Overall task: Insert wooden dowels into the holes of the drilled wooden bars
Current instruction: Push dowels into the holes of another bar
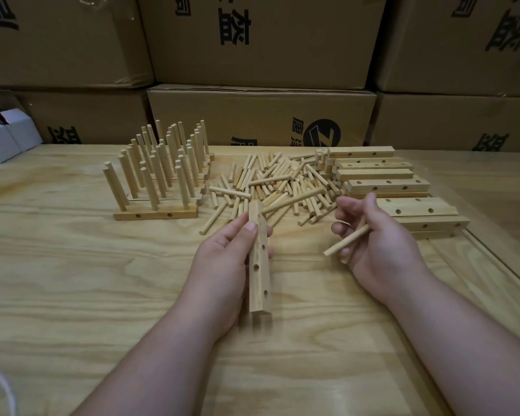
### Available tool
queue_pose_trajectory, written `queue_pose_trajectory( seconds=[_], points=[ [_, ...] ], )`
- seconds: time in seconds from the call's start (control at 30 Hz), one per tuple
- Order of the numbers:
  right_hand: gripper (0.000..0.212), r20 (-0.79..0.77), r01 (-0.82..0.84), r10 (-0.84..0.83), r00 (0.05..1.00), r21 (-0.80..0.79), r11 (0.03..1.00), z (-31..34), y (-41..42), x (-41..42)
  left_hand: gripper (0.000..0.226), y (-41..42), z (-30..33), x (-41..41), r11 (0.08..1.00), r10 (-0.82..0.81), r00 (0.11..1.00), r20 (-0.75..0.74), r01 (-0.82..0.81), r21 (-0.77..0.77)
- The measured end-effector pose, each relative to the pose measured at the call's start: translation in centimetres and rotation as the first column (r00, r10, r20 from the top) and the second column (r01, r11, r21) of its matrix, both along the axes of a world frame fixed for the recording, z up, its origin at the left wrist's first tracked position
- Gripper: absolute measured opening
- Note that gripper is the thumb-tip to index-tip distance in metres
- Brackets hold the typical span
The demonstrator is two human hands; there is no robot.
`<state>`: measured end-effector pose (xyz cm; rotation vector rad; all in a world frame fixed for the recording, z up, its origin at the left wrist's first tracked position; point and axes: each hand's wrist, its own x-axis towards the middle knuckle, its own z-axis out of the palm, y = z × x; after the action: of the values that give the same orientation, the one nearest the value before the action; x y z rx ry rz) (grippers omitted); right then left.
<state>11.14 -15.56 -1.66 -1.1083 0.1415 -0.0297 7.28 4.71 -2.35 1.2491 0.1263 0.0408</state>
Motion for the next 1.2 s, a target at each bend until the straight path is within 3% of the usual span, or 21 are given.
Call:
queue_pose_trajectory(
  seconds=[0.17,0.37,0.5,0.73,0.83,1.03,1.1,1.2],
  points=[
    [0.05,0.006,0.008,-0.008,1.0,-0.021,1.0,0.1,0.6,-0.1,0.027,-0.1,0.2,-0.1,0.998,0.057,0.998,-0.024,-0.057,-0.005],
    [0.05,0.072,0.033,-0.019,0.997,-0.2,0.979,-0.1,1.6,-0.9,0.023,-0.2,0.5,-0.2,0.998,0.035,0.999,-0.006,-0.035,-0.058],
    [0.05,0.064,0.026,-0.015,0.998,-0.174,0.984,0.0,1.8,-1.3,0.023,-0.2,0.5,-0.2,0.998,0.032,0.999,-0.007,-0.033,-0.061],
    [0.044,0.102,0.103,-0.071,0.992,-0.354,0.93,0.0,2.3,-1.6,0.026,-0.1,0.5,-0.2,0.996,0.056,0.998,-0.019,-0.057,-0.075],
    [0.051,0.114,0.054,-0.013,0.993,-0.369,0.928,0.0,2.2,-1.8,0.031,-0.1,0.4,-0.2,0.997,0.036,0.999,-0.006,-0.036,-0.072],
    [0.041,0.159,-0.124,0.167,0.973,-0.253,0.96,-0.2,2.0,-1.4,0.025,-0.1,0.2,0.1,0.993,0.057,0.998,0.01,-0.056,-0.103],
    [0.035,0.139,-0.142,0.185,0.973,-0.274,0.951,-0.2,2.0,-1.4,0.024,0.0,0.0,0.2,0.994,0.056,0.998,0.007,-0.055,-0.094],
    [0.044,0.124,-0.189,0.239,0.963,-0.322,0.928,-0.1,2.0,-1.7,0.029,0.1,-0.2,0.3,0.996,0.03,0.999,0.02,-0.028,-0.085]
  ],
)
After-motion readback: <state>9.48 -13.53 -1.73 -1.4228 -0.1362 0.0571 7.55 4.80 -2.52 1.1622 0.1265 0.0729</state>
